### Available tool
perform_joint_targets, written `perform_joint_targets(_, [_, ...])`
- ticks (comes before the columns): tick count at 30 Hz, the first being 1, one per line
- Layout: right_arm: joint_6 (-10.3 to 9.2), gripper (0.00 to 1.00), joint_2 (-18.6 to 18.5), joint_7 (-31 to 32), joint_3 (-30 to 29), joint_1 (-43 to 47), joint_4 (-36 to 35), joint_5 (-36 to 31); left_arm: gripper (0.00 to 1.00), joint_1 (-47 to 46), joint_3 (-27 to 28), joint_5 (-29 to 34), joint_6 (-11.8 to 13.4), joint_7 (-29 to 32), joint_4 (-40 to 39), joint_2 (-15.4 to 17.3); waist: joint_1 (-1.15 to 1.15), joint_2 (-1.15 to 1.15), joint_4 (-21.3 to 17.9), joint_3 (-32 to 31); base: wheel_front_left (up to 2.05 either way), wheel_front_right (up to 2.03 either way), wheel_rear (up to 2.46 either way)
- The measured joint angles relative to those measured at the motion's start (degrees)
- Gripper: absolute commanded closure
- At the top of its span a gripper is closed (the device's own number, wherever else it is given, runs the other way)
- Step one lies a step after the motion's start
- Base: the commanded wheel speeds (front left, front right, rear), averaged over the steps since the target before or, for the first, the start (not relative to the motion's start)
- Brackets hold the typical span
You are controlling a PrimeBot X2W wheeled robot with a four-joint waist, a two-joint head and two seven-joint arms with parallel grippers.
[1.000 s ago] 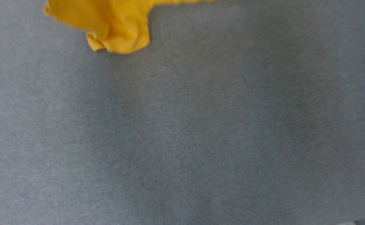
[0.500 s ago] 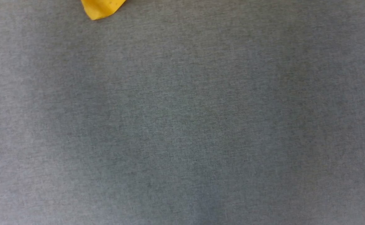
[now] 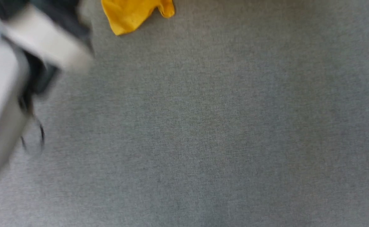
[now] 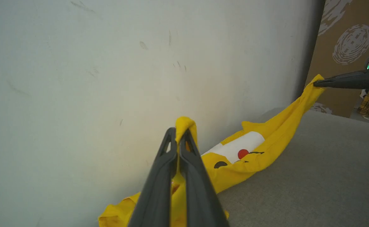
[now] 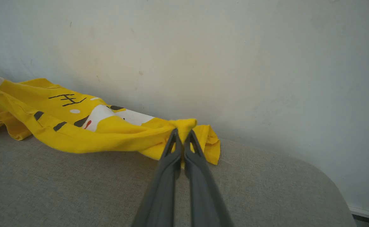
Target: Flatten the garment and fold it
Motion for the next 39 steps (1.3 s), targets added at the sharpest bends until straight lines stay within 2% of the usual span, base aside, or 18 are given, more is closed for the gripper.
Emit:
perform_joint_targets(5, [0.0, 1.0, 0.2, 1.6, -7.5, 16.3, -6.6, 0.2, 1.0, 16.6, -0.9, -4.6, 6.9, 1.8, -11.2, 3.2, 0.0, 0.0, 0.4, -3.6, 0.0, 0.0, 0.0])
perform_joint_targets(6, [0.0, 1.0, 1.4, 2.4, -10.6, 22.7, -8.7, -0.1, 1.0, 22.9, -2.2, -6.0, 9.5, 3.0, -14.6, 4.2, -0.01, 0.0, 0.5, -5.2, 0.0, 0.0, 0.0])
perform_joint_targets(7, [0.0, 1.0, 1.4, 2.4, -10.6, 22.7, -8.7, -0.1, 1.0, 22.9, -2.2, -6.0, 9.5, 3.0, -14.6, 4.2, -0.01, 0.0, 0.5, -5.2, 0.0, 0.0, 0.0])
perform_joint_targets(8, [-0.01, 1.0, 3.3, 3.3, -13.6, 28.7, -10.6, -0.9, 1.0, 28.8, -3.3, -7.3, 12.2, 4.1, -17.0, 5.3, 0.0, 0.0, 0.7, -6.7, 0.0, 0.0, 0.0])
perform_joint_targets(11, [0.0, 1.0, 6.4, 4.8, -17.2, 36.6, -12.9, -1.9, 1.0, 36.6, -5.1, -9.9, 15.5, 6.0, -19.0, 6.5, -0.01, 0.0, 0.9, -9.1, 0.0, 0.0, 0.0])
perform_joint_targets(14, [0.0, 1.0, 8.0, 6.5, -18.7, 43.5, -14.7, -4.5, 1.0, 43.2, -6.6, -12.5, 18.3, 7.3, -19.9, 7.1, 0.0, 0.0, 1.1, -11.6, 0.0, 0.0, 0.0])
perform_joint_targets(19, [-0.01, 1.0, 11.3, 9.9, -20.9, 52.9, -16.1, -5.3, 1.0, 52.0, -10.1, -18.1, 20.4, 11.1, -20.4, 7.0, 0.0, 0.0, 1.3, -15.9, 0.0, 0.0, 0.0])
perform_joint_targets(24, [-0.01, 1.0, 13.2, 14.0, -22.4, 61.1, -16.8, -5.4, 1.0, 57.7, -12.8, -22.7, 21.1, 15.4, -20.2, 7.1, 0.0, 0.0, 1.5, -20.2, 0.0, 0.0, 0.0])
perform_joint_targets(33, [-0.01, 1.0, 13.1, 24.8, -19.8, 74.0, -17.1, -2.8, 1.0, 64.1, -14.5, -29.4, 22.9, 20.7, -20.7, 9.3, 0.0, 0.0, 2.0, -26.3, 0.0, 0.0, 0.0])
perform_joint_targets(39, [-0.01, 1.0, 11.4, 28.5, -20.7, 78.8, -18.5, -1.4, 1.0, 68.0, -15.2, -33.0, 24.1, 22.6, -22.7, 11.0, 0.01, 0.0, 2.1, -29.5, 0.0, 0.0, 0.0])
